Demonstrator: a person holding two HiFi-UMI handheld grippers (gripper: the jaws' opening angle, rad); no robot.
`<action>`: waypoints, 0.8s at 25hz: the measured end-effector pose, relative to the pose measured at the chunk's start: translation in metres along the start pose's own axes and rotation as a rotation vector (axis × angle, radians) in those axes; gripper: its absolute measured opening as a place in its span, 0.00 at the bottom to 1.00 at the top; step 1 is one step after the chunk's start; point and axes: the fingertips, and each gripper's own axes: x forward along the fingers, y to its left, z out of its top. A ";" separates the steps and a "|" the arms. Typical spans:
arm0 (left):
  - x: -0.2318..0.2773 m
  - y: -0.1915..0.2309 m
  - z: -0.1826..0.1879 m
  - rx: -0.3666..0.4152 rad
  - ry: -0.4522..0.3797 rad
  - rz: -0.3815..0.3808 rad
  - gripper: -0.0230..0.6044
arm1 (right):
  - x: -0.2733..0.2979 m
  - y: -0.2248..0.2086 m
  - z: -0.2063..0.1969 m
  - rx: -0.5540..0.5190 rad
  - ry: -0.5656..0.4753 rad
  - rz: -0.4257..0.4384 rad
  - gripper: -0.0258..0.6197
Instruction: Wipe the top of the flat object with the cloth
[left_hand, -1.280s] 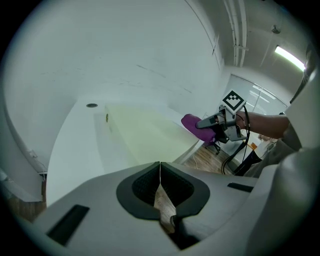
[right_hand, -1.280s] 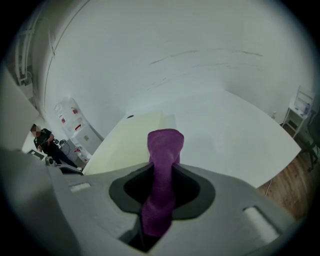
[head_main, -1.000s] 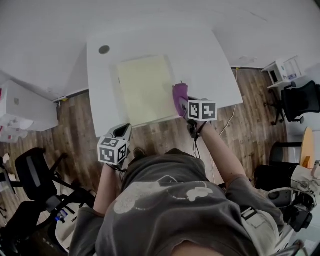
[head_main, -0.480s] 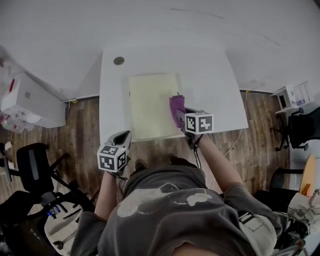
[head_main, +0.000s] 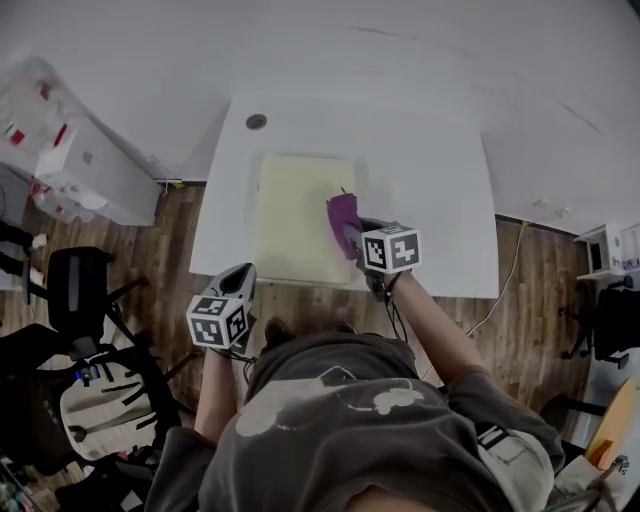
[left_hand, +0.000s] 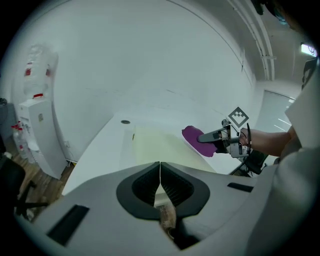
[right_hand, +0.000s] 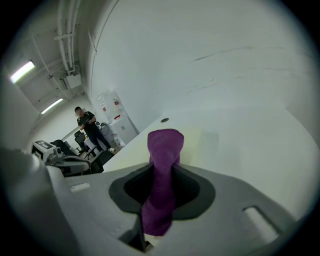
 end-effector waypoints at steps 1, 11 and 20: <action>0.000 -0.006 0.000 -0.013 -0.006 0.021 0.03 | -0.001 -0.003 -0.002 -0.007 0.010 0.021 0.18; -0.044 -0.045 -0.034 -0.144 -0.068 0.314 0.03 | -0.006 -0.009 -0.027 -0.088 0.101 0.248 0.18; -0.070 -0.073 -0.078 -0.243 -0.119 0.390 0.03 | -0.006 0.009 -0.050 -0.153 0.151 0.306 0.18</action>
